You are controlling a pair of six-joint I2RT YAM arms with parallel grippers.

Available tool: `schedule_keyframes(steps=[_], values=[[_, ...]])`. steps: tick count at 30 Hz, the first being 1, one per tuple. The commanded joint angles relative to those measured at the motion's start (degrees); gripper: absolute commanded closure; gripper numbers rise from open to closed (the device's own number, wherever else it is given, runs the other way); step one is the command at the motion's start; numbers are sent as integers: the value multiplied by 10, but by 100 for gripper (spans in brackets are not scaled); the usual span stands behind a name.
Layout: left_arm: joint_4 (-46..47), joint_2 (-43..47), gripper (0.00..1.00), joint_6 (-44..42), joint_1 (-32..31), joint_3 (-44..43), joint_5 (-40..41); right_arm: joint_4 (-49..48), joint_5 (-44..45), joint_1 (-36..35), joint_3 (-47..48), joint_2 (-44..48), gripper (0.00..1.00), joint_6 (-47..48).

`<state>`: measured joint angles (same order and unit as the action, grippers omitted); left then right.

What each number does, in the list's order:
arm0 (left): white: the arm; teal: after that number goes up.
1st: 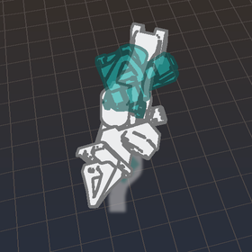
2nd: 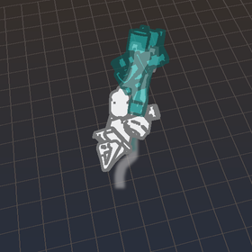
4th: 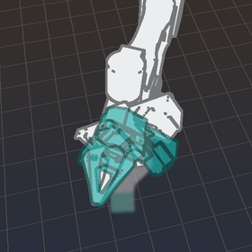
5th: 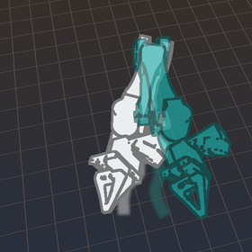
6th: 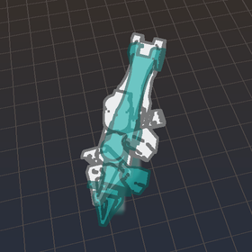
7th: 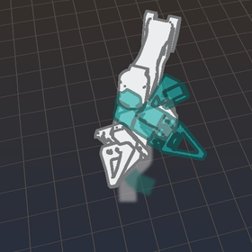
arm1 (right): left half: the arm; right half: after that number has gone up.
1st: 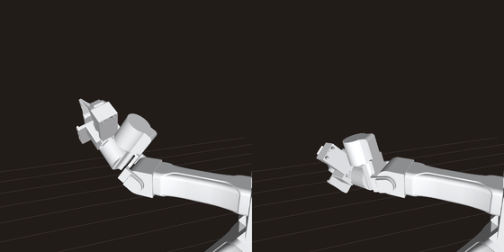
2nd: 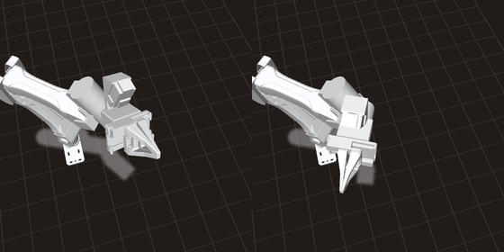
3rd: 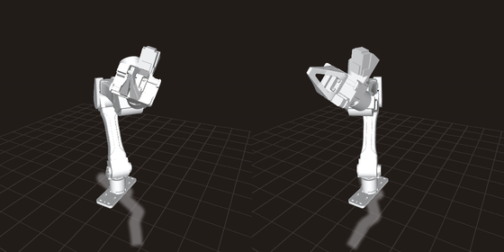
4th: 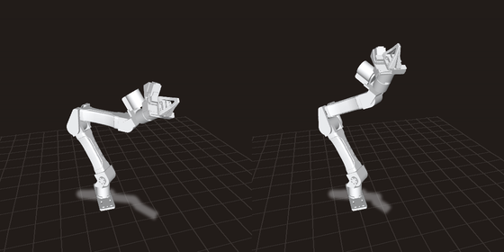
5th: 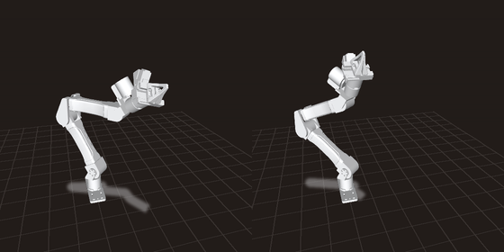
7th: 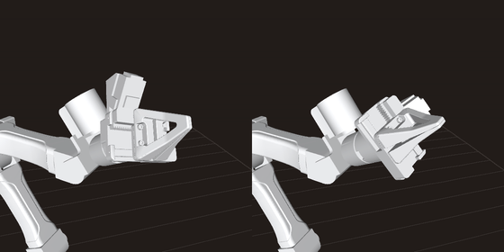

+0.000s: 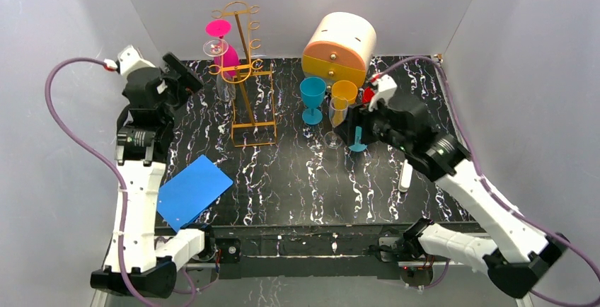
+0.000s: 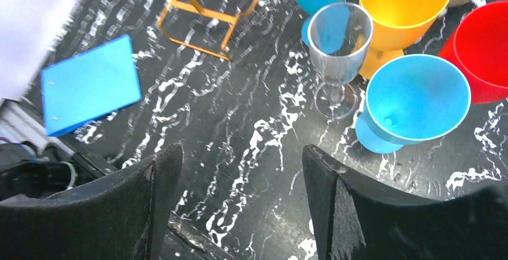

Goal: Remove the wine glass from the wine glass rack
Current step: Pick up the wine glass from the wine rack.

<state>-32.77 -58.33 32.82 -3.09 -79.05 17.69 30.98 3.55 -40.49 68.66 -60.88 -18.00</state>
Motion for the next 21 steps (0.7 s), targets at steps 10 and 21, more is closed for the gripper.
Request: schedule_keyframes(steps=[10, 21], values=[[50, -201, 11, -35, 79, -185, -251, -51, -32, 2, -47, 111, 16, -54], [76, -312, 33, -29, 137, -247, -468, -3, -32, 2, -13, 71, 16, -89]])
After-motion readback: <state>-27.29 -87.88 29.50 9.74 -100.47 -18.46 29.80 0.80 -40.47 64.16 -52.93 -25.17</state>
